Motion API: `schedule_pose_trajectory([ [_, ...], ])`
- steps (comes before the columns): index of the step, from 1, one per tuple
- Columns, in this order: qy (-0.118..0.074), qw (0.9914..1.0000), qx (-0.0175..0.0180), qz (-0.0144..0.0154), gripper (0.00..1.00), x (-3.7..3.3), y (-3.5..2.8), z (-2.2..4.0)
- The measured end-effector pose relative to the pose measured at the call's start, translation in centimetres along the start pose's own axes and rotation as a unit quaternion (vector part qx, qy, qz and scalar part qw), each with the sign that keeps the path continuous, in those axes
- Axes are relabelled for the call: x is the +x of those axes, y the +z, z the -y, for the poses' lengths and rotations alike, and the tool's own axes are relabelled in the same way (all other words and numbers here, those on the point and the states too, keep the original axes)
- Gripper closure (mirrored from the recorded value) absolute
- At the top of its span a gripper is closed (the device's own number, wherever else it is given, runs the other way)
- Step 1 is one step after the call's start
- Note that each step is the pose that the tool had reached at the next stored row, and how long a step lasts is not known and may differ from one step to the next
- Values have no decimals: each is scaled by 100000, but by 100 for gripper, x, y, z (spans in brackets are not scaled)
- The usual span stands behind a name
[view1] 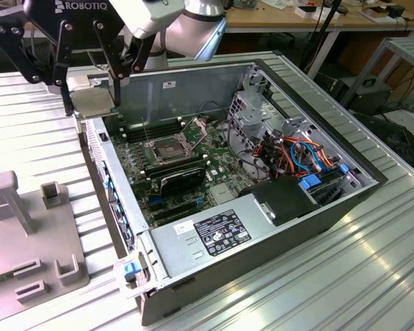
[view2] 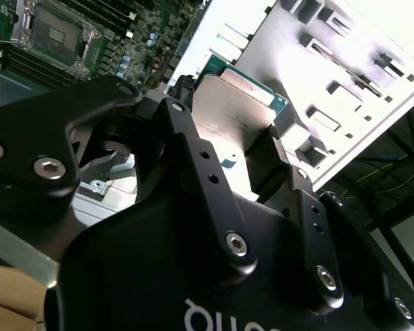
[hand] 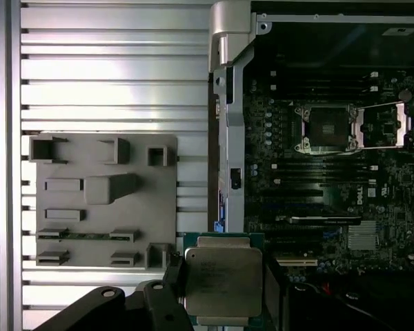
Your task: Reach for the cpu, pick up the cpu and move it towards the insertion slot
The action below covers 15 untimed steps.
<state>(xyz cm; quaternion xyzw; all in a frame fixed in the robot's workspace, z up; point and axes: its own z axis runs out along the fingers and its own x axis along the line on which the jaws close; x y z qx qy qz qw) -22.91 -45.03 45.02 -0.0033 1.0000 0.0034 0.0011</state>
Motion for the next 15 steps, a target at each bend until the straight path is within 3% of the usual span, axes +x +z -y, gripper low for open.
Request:
schedule_pose_trajectory([
  [5, 1, 100000, 2, -2, 45, -207, 10, -41],
  [15, 6, 100000, 1, 1, 45, -357, 32, -191],
])
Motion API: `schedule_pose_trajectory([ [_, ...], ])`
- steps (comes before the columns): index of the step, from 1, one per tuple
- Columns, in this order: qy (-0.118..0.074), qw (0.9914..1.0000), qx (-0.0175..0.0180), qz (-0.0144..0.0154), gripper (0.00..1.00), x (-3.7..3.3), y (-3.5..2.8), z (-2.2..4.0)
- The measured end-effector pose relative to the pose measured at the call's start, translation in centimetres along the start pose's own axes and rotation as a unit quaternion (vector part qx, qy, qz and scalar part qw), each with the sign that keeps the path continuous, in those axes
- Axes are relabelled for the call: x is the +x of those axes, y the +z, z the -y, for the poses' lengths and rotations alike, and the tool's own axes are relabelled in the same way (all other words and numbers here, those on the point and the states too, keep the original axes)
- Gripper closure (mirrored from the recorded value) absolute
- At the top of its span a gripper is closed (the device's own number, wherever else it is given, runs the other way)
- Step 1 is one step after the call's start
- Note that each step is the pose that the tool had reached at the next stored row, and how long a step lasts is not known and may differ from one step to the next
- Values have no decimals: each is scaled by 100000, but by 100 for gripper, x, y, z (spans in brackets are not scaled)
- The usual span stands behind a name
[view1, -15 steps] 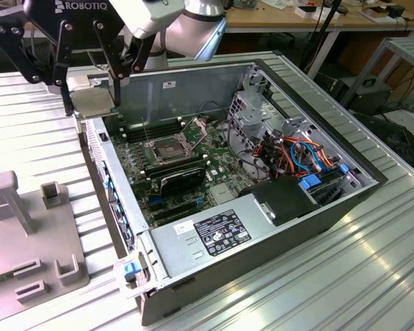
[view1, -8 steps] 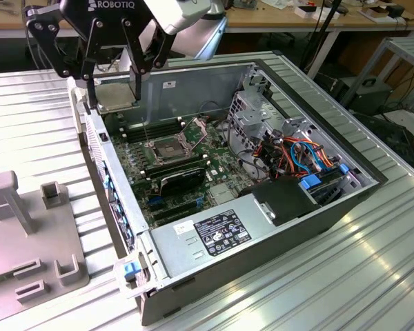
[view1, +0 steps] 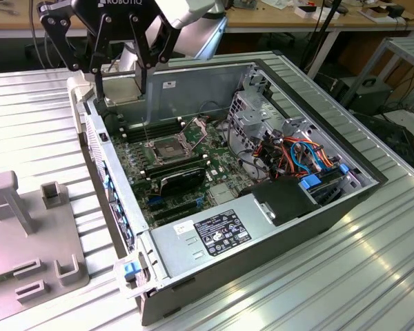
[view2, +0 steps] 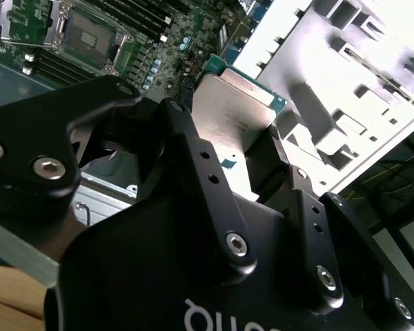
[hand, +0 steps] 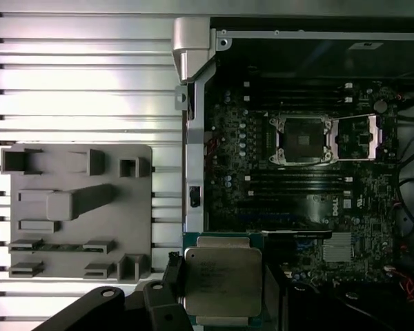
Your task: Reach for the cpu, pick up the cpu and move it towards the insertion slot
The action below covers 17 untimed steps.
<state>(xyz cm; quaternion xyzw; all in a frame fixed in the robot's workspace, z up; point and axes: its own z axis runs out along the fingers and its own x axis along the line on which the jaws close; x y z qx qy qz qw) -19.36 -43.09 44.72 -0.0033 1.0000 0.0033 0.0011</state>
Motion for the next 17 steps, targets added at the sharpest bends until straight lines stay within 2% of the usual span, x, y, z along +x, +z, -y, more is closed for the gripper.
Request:
schedule_pose_trajectory([
  [2, 8, 100000, 26, 0, 45, -48, 3, -69],
  [14, 2, 100000, 167, 4, 45, -167, 15, -387],
  [17, 1, 100000, 167, 4, 45, -184, 20, -508],
])
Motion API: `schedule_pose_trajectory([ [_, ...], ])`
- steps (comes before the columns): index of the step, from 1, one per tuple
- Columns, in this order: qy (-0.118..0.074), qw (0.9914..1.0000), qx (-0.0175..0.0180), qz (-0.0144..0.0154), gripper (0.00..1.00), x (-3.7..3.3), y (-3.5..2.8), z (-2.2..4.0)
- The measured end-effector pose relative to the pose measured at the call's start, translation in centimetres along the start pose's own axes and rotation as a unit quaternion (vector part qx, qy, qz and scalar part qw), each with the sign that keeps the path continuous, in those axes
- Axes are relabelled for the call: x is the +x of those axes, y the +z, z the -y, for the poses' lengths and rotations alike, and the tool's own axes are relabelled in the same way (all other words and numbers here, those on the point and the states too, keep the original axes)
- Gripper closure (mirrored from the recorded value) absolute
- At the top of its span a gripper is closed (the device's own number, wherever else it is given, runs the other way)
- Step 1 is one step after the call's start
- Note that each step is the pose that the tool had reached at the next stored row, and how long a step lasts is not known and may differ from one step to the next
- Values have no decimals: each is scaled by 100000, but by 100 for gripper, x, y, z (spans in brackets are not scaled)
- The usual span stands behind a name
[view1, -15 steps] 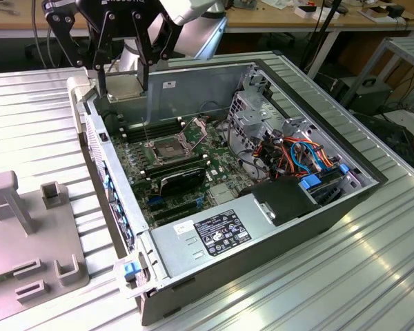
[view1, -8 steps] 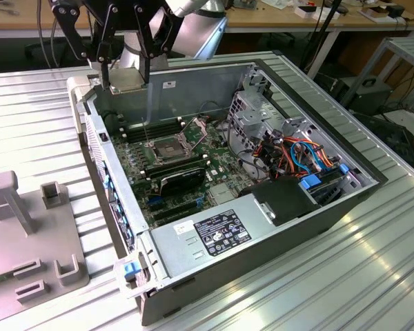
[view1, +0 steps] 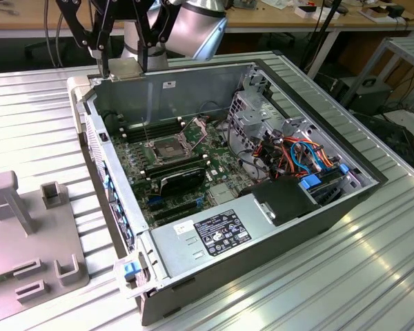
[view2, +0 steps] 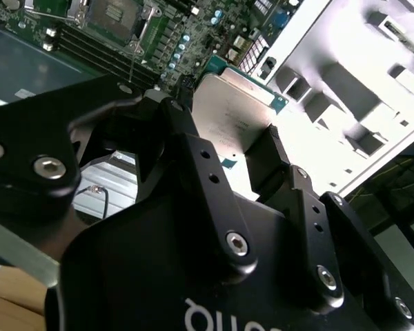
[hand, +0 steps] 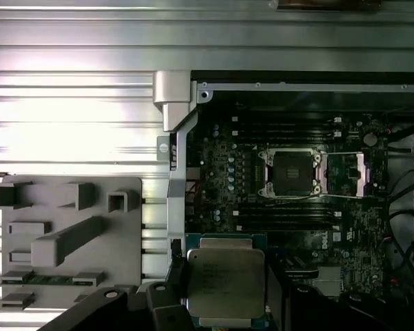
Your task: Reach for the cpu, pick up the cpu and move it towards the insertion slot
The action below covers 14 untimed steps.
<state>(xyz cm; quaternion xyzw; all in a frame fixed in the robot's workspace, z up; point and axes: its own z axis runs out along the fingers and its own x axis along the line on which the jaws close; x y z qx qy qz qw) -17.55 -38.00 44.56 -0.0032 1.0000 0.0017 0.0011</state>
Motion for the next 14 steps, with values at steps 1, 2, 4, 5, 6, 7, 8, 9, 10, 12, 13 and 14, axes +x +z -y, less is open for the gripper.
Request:
schedule_pose_trajectory([
  [1, 0, 100000, 0, 3, 45, -4, 1, -20],
  [2, 1, 100000, 4, -2, 45, -11, 1, -48],
  [4, -1, 100000, 4, -5, 45, -29, 2, -109],
  [5, -1, 100000, 5, -4, 45, -38, 3, -137],
  [6, 0, 100000, 19, -1, 45, -49, 5, -167],
  [7, 0, 100000, 66, -6, 45, -67, 6, -201],
  [8, -1, 100000, 125, 0, 45, -94, 9, -251],
  [9, -3, 100000, 210, 2, 45, -117, 15, -320],
  [10, 3, 100000, 230, -4, 45, -135, 18, -362],
  [12, -15, 100000, 254, -3, 45, -233, 36, -445],
  [13, 6, 100000, 262, -7, 45, -272, 40, -453],
  [14, 5, 100000, 273, -2, 45, -311, 44, -463],
])
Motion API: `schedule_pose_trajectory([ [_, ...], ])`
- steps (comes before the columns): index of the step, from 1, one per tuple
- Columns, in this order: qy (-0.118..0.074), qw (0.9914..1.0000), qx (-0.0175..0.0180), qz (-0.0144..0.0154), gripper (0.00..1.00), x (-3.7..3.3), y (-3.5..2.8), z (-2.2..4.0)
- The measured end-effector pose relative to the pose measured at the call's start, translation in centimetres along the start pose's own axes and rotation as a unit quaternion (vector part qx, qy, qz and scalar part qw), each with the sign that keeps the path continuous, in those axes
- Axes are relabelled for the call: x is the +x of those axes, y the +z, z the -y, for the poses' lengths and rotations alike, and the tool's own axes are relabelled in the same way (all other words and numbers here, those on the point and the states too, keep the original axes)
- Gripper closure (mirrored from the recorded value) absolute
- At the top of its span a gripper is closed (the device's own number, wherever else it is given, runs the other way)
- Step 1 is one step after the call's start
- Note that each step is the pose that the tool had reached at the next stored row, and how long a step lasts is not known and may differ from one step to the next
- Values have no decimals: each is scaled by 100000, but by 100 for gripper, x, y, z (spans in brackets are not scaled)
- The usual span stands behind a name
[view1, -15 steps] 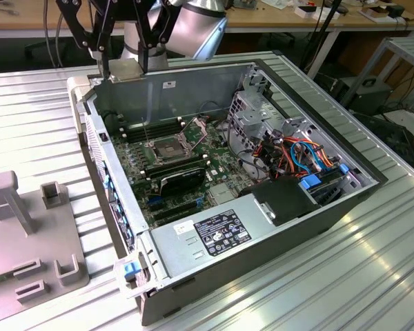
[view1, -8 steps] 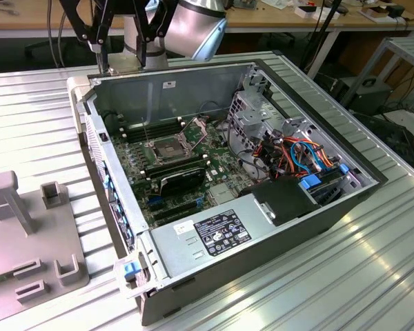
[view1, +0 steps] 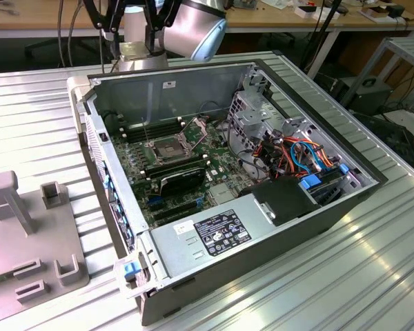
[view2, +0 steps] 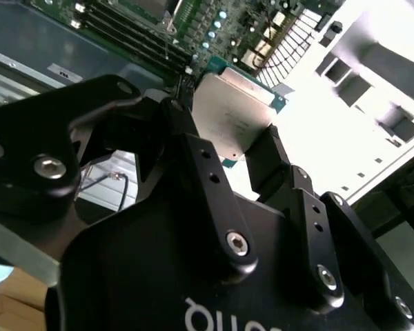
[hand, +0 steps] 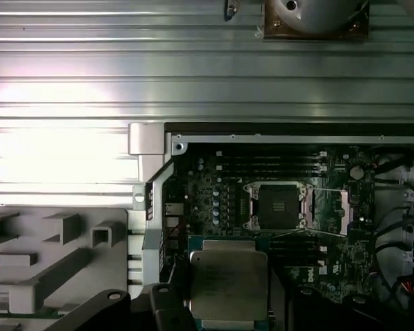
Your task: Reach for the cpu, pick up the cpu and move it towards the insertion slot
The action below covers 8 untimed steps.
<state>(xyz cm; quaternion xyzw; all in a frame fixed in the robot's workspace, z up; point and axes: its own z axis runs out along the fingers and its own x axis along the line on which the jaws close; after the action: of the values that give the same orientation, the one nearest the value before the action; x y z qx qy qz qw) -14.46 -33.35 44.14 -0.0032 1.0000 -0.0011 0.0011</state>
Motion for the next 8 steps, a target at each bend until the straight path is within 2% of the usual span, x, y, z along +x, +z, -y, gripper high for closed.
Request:
schedule_pose_trajectory([
  [2, -5, 100000, 37, -6, 45, -142, 20, -53],
  [3, 44, 100000, 37, 0, 45, -179, 27, -62],
  [5, 103, 100000, 67, 1, 45, -326, 58, -119],
  [7, 128, 100000, 81, -7, 45, -392, 78, -157],
  [8, 138, 100000, 93, -8, 45, -458, 99, -181],
])
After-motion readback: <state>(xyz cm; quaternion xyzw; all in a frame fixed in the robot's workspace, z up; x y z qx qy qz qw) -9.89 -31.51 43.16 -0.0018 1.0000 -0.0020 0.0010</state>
